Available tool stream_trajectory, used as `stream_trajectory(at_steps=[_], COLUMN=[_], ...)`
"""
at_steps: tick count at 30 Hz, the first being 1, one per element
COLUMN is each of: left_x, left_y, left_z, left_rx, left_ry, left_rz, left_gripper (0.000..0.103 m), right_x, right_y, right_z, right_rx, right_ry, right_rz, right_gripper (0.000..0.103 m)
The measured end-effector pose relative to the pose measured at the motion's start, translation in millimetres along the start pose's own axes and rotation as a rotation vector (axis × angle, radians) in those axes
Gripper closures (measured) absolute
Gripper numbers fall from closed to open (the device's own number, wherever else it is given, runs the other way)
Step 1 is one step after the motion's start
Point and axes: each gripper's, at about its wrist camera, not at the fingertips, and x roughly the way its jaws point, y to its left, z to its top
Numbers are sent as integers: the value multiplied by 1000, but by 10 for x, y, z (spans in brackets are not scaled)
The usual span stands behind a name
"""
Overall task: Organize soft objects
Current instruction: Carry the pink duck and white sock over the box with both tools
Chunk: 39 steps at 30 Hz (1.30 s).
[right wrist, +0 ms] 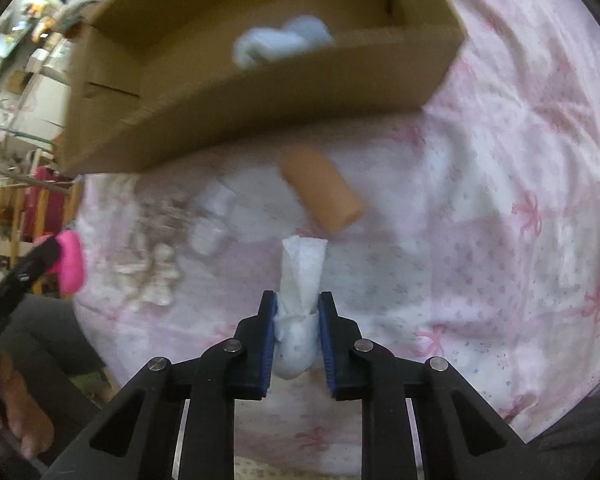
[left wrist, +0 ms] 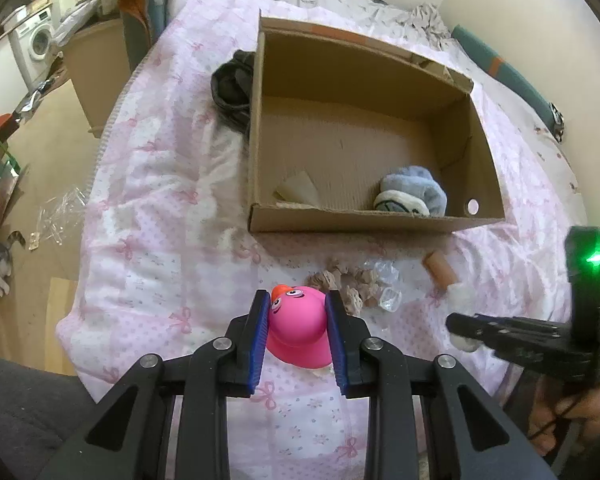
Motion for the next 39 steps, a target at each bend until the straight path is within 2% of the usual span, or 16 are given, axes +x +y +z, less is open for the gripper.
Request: stream_trajectory(at_steps=[4, 9, 15, 21, 26, 33, 35, 39], left_x=[-213, -518, -666, -461, -177, 351, 440, 492], left_y=[37, -39, -204, -233, -313, -388, -410, -435], left_z=[40, 180, 551, 998, 1287, 1291, 1269, 1286], left_rx=[-34, -35, 28, 52, 81, 76, 88, 100], left_ry=[-26, -65, -117, -142, -121, -65, -56, -62], left_rz=[5, -8, -24, -32, -7, 2, 25, 24], left_gripper=[78, 78, 78, 78, 78, 78, 78, 78], right_x=[-377, -938, -1323, -1350, -1098, -688, -568, -460], right_y=[116, 252, 338, 572, 603, 425, 362, 331], right_z=[29, 52, 272, 641, 913, 1105, 1121, 1129], right_rx=[13, -30, -73, -145, -154, -89, -57, -52], right_ry=[-91, -249, -363, -395, -360, -304, -269, -241], right_rz=[104, 197, 229, 170, 130, 110, 109, 103], right_gripper=[81, 81, 81, 81, 81, 81, 81, 81])
